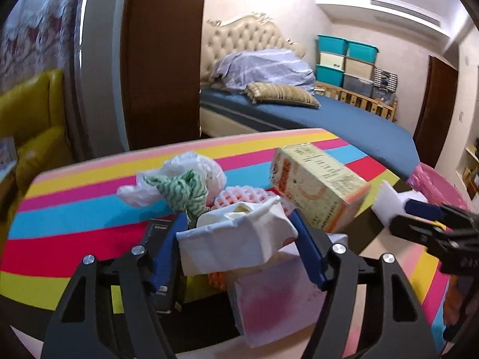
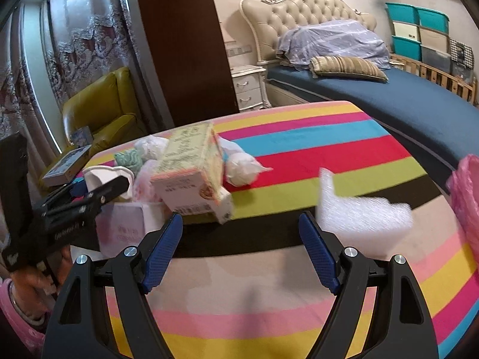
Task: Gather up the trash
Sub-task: 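Grasp the tan paper box with the right tool while the left tool grasps the tissue box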
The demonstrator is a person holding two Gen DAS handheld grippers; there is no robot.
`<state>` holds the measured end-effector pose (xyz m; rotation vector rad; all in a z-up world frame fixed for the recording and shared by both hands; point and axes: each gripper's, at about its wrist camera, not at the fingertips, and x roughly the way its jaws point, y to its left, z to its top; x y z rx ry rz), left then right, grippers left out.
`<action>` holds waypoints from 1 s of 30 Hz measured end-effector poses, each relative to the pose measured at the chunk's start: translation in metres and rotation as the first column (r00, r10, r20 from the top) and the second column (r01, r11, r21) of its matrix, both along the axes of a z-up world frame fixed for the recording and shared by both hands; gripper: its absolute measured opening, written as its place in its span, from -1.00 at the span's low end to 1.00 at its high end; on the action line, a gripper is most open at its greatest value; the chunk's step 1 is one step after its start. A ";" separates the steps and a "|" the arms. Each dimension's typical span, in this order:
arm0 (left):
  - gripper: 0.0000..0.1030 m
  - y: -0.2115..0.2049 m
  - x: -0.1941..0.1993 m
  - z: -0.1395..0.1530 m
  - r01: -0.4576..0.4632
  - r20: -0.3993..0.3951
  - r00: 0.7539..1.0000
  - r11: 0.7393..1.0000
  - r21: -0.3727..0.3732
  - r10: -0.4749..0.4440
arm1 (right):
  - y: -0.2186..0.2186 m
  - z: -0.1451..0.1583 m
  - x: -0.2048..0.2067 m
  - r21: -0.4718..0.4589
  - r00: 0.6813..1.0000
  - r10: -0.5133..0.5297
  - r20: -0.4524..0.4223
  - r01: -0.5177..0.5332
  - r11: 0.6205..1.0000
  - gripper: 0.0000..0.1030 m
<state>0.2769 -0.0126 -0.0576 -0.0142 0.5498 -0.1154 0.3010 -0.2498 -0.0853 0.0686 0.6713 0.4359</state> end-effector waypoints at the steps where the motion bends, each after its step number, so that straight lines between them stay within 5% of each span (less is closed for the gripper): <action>1: 0.32 0.000 -0.005 0.003 -0.003 0.017 1.000 1.000 0.015 0.003 | 0.004 0.001 0.001 0.001 1.000 0.009 0.002 -0.009 1.000 0.48; 15: 0.32 0.035 -0.052 0.023 -0.111 0.104 0.989 0.994 0.007 0.109 | 0.062 0.008 0.040 -0.045 0.995 0.090 0.038 -0.089 0.995 0.47; 18: 0.33 0.037 -0.056 0.025 -0.114 0.108 0.988 0.994 0.001 0.113 | 0.067 0.000 0.044 -0.074 0.995 0.094 0.014 -0.093 0.993 0.26; 19: 0.33 0.037 -0.057 0.025 -0.111 0.108 0.988 0.994 -0.005 0.110 | 0.067 -0.001 0.043 -0.087 0.995 0.095 0.008 -0.094 0.992 0.01; 30: 0.33 0.007 -0.060 0.027 -0.025 0.123 0.992 1.000 -0.007 0.025 | 0.028 0.025 -0.011 -0.085 0.988 0.068 0.137 -0.057 0.995 -0.01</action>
